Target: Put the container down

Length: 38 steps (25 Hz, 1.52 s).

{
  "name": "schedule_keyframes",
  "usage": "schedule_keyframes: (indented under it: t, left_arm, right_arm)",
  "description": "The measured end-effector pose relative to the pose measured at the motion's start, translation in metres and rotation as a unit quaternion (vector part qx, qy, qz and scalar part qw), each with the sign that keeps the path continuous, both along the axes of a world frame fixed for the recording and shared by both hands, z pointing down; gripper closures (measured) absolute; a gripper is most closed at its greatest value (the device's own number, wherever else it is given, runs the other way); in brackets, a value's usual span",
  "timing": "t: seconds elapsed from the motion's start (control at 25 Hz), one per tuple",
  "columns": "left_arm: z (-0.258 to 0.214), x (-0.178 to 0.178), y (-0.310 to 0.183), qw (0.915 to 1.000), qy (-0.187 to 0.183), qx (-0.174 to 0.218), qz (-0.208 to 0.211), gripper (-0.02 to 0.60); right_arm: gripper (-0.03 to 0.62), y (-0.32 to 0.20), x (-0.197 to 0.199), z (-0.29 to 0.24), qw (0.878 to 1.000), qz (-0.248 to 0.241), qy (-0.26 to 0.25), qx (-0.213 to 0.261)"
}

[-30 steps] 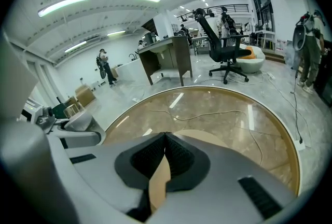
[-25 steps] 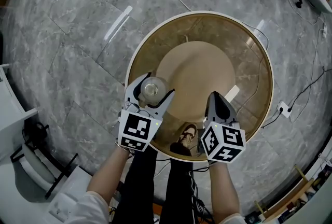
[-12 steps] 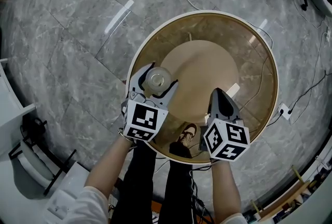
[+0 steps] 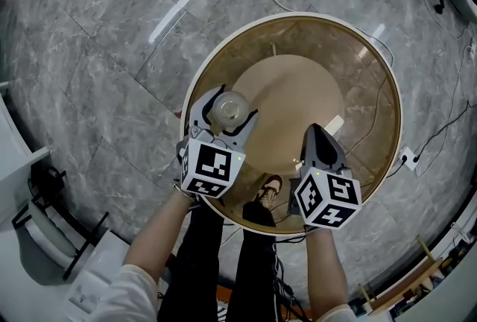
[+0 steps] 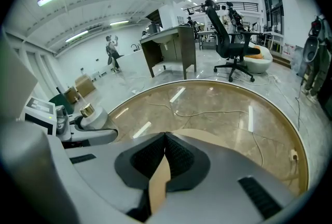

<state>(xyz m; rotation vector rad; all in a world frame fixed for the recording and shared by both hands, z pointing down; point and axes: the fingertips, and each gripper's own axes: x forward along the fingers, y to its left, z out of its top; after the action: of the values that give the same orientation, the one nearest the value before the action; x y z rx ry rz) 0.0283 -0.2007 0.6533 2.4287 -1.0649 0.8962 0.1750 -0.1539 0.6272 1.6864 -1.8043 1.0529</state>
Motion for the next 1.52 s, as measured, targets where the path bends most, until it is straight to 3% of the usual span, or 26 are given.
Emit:
schedule_keyframes:
  t: [0.88, 1.32, 1.52]
  left_arm:
    - [0.003, 0.0, 0.001, 0.9989, -0.01, 0.036, 0.028, 0.245]
    - [-0.009, -0.005, 0.006, 0.9971, 0.059, 0.047, -0.009, 0.232]
    - [-0.011, -0.019, 0.019, 0.9962, 0.066, 0.041, -0.038, 0.213]
  right_arm:
    - [0.571, 0.004, -0.004, 0.003, 1.0, 0.009, -0.007, -0.002]
    - [0.571, 0.022, -0.005, -0.001, 1.0, 0.015, -0.011, 0.004]
    - [0.571, 0.036, -0.008, -0.004, 1.0, 0.011, -0.01, 0.003]
